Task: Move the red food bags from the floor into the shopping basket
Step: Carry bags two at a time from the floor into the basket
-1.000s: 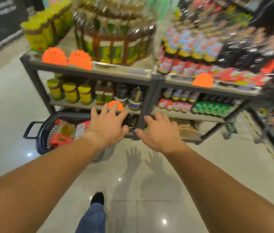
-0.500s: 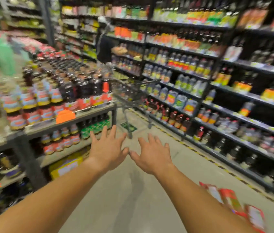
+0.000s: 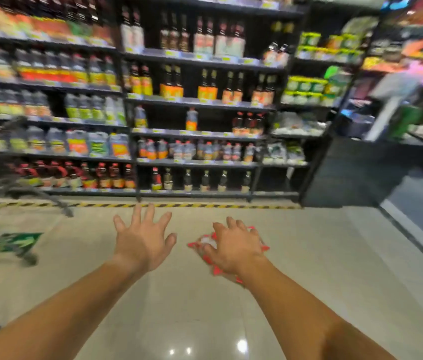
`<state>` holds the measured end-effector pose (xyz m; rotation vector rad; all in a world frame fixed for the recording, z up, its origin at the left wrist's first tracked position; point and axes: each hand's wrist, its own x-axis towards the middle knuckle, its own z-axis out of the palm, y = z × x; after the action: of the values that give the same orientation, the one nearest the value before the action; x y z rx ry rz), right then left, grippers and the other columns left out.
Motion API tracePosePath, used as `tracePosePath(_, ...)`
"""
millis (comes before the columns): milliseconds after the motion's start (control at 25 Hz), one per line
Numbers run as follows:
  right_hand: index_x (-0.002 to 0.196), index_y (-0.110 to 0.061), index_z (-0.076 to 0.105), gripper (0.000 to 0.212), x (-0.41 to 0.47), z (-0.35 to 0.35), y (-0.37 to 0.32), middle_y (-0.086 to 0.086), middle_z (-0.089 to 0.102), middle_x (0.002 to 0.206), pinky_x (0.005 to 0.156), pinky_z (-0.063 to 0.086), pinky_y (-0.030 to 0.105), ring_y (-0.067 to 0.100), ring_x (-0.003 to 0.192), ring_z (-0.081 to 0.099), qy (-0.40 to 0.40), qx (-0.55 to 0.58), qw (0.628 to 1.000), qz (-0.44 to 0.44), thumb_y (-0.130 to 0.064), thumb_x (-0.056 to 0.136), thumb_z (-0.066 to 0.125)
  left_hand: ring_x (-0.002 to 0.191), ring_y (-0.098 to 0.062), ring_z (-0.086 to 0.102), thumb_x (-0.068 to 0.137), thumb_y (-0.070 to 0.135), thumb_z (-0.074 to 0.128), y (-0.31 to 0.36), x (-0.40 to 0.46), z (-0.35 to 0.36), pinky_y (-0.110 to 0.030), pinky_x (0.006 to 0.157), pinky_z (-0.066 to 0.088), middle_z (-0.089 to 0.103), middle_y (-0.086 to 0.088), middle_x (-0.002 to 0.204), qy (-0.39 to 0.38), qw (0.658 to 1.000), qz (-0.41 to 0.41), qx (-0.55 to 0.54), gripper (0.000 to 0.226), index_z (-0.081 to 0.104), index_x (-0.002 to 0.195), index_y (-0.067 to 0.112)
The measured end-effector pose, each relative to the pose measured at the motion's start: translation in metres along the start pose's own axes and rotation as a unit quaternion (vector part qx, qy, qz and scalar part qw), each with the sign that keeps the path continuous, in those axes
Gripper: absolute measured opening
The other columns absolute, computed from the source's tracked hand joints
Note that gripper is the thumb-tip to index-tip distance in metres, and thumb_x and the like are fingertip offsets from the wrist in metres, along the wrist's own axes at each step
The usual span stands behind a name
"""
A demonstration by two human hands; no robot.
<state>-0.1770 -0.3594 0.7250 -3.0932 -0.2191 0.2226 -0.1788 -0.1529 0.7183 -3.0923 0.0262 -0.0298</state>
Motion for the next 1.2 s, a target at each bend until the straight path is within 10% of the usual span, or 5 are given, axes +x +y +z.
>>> tracePosePath(280,0.149,-0.028,0.038,0.066,0.094,0.017,0.147,0.009,0.04,0.152,0.107,0.035,0.05,0.031,0.138,0.038,-0.045,0.013,0.989,0.138,-0.064,0.094,0.043,0.15,-0.033,0.0,0.096,0.062,0.024,0.129,0.143,0.044,-0.07,0.112,0.007,0.004,-0.006,0.165,-0.045,0.991,0.127,-0.022,0.062,0.013,0.153,0.042)
tracePosePath(760,0.146,-0.023,0.039,0.062,0.379,0.115,0.246,0.01,0.04,0.151,0.107,0.035,0.048,0.031,0.138,0.038,-0.177,0.007,0.982,0.06,-0.058,0.095,0.044,0.15,-0.031,0.005,0.097,0.061,0.023,0.203,0.388,0.193,-0.065,0.113,0.011,0.008,-0.005,0.164,-0.197,0.977,0.076,-0.036,0.062,0.014,0.154,0.038)
tracePosePath(1200,0.14,-0.025,0.045,0.051,0.592,0.476,0.29,0.006,0.05,0.134,0.102,0.04,0.046,0.029,0.124,0.05,-0.25,0.035,0.964,0.086,-0.045,0.094,0.051,0.148,-0.03,0.01,0.098,0.057,0.024,0.228,0.535,0.566,-0.061,0.111,0.02,0.015,-0.005,0.161,-0.341,0.938,-0.007,-0.067,0.055,0.021,0.15,0.039)
